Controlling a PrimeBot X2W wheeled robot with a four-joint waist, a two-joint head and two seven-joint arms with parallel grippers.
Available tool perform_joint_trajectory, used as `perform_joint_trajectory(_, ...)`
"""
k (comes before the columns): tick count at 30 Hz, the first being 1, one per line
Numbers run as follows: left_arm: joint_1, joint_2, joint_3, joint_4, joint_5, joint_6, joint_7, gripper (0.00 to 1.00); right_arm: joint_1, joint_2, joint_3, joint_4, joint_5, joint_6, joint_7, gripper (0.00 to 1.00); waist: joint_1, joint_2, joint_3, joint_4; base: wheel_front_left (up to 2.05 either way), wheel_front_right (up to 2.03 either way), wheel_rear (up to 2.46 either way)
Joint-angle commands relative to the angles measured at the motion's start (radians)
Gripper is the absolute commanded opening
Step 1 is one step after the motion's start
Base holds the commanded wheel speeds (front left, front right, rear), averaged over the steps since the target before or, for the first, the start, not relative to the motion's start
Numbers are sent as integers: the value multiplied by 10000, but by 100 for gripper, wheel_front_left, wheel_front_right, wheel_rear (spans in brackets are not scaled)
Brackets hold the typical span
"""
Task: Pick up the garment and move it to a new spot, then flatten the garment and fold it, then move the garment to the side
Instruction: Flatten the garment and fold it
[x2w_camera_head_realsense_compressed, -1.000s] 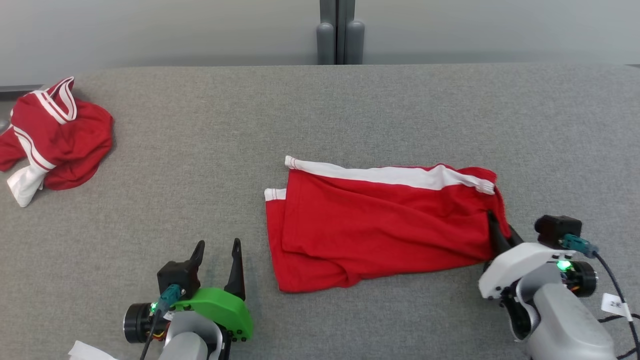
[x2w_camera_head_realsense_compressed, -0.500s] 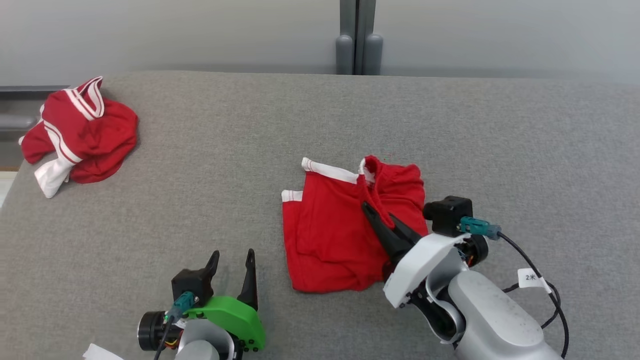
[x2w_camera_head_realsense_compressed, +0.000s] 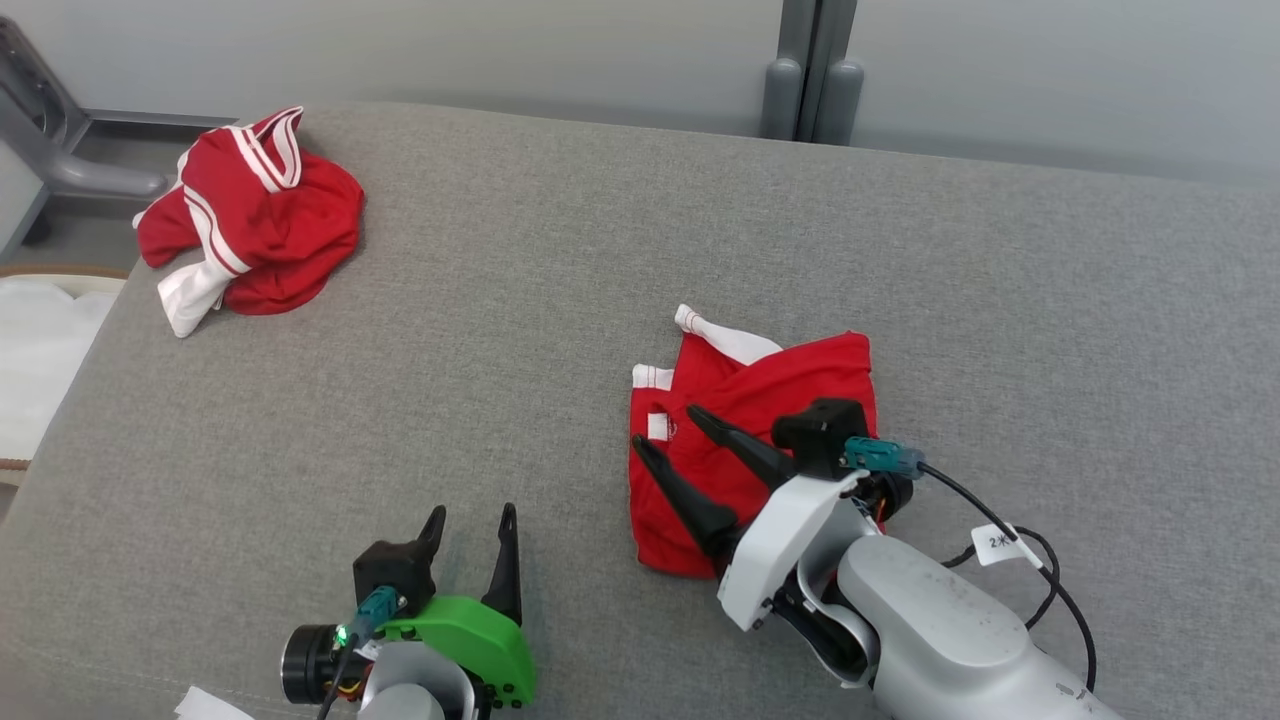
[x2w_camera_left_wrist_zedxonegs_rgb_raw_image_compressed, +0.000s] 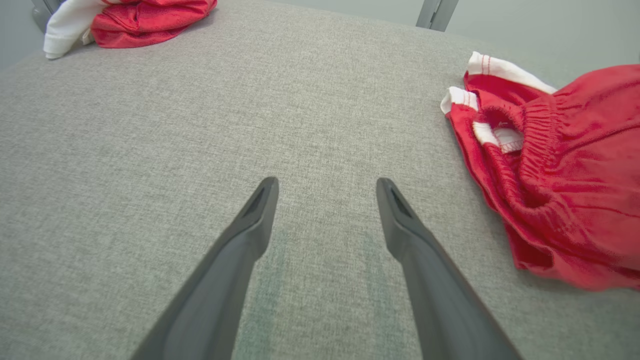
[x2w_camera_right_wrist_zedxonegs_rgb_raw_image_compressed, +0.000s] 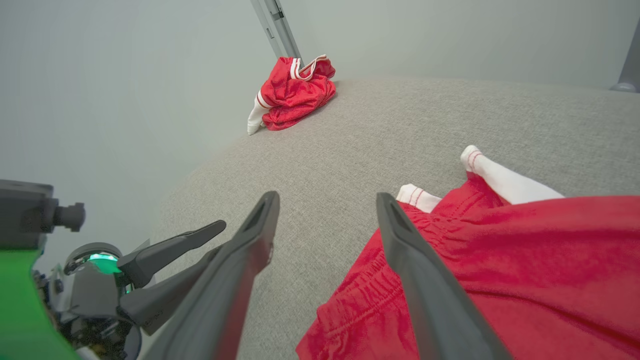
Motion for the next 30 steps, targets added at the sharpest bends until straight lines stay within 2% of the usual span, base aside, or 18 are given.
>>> perform_joint_trajectory(1,130,24,56,-22,129,55,-3,100,-135,-68,41,137,39,-11,-151,100,0,0,-12,-101,0,0,0)
perform_joint_trajectory(6,127,24,251,-218,458,80,-3,100,-271,-70,-663,905,-484,-11,-411,100,0,0,-140,-521,0,0,0)
perform_joint_trajectory(9,198,26,466,-462,833,119,-1,100,-71,-64,-2004,1174,-1546,-11,-424,100,0,0,-223,-838,0,0,0)
perform_joint_trajectory(14,418,35,808,-852,1489,101,-1,100,909,-65,-4301,776,-3666,-11,-432,100,0,0,-368,-1359,0,0,0)
perform_joint_trajectory(18,653,68,1009,-1114,1971,58,-1,100,1805,-57,-5599,406,-4788,-11,-432,100,0,0,-510,-1652,0,0,0)
perform_joint_trajectory(24,1246,75,1295,-1447,2540,15,-1,100,2988,-55,-6609,-57,-5427,-11,-433,100,0,0,-813,-1930,0,0,0)
perform_joint_trajectory(30,1863,50,1389,-1846,2861,-29,-1,100,3761,-54,-6874,-191,-5351,-11,-434,100,0,0,-973,-1997,0,0,0)
